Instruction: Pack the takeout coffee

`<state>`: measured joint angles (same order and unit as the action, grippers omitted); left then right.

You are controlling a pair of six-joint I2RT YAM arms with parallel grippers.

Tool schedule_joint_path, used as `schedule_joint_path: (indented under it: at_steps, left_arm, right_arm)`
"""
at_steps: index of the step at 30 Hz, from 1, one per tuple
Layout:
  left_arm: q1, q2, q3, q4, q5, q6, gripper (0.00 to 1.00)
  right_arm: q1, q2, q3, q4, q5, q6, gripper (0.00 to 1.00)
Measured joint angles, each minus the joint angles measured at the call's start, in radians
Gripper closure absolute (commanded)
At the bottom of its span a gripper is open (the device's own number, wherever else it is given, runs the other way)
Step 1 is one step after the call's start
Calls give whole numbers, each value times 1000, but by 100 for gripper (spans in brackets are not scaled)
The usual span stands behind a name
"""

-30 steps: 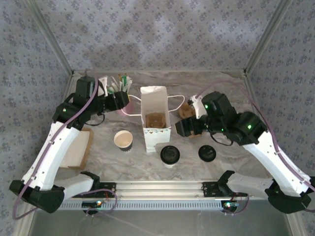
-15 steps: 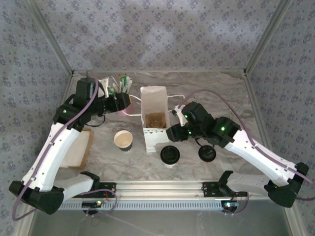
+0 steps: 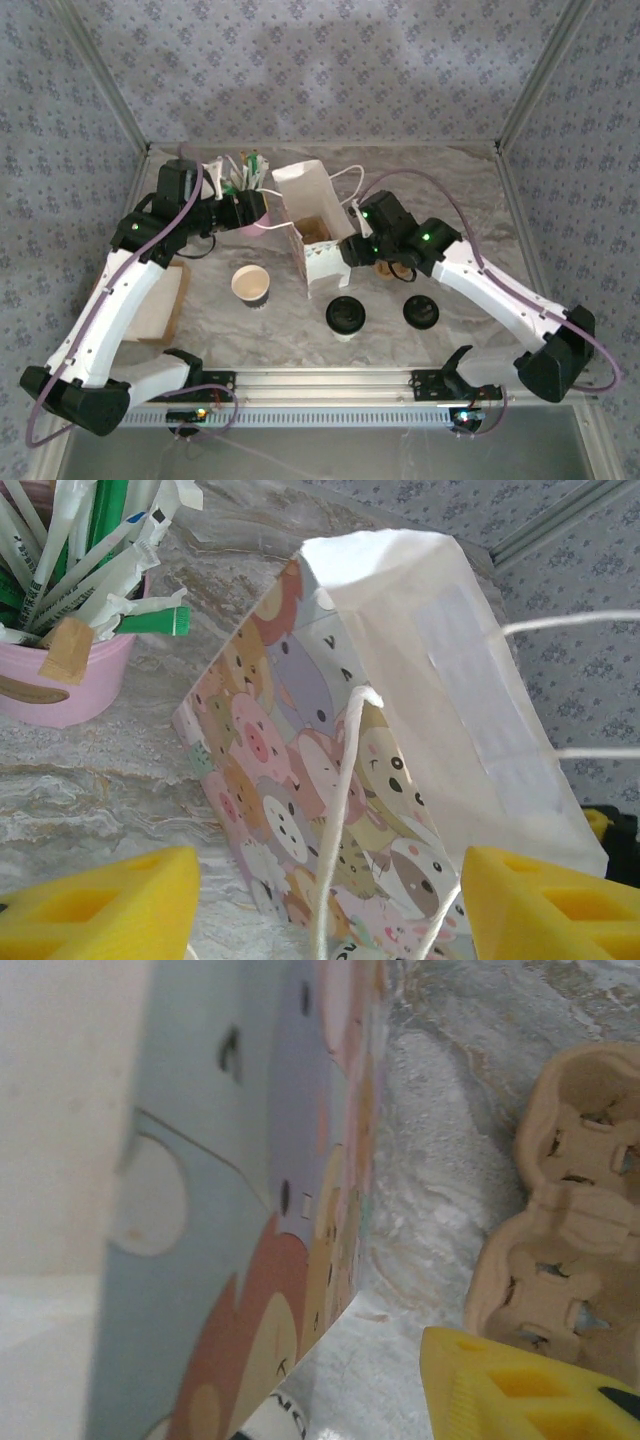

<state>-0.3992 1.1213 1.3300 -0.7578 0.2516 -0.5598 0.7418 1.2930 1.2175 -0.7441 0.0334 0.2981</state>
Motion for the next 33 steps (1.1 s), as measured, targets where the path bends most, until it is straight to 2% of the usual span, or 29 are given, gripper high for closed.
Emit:
schedule_joint_path:
  at_steps: [7,13,18,21,26,33]
  left_arm:
    - [-8,-14,-12,0,-1,-7,30]
    - [-67,-58,-13,-3,-14,-15,18]
    - [-151,-135,-32,-35,-50,-28,6]
    - [-196,-186,-52,-56,-69,-40,1]
    - [-273,-260,-106,-101,-112,-60,1]
    - [-336,-347,-248,-117,-136,-97,0]
  right_arm:
    - [-58,66,37,19,-17,-21,43]
    - [-55,44,50,-10,-21,-22,31]
    - [-2,-79,49,-109,-19,0,24]
    - [39,-162,49,-173,-20,13,23]
    - [123,-197,49,-263,-24,35,23]
    - [283,-101,49,-346,-26,49,20]
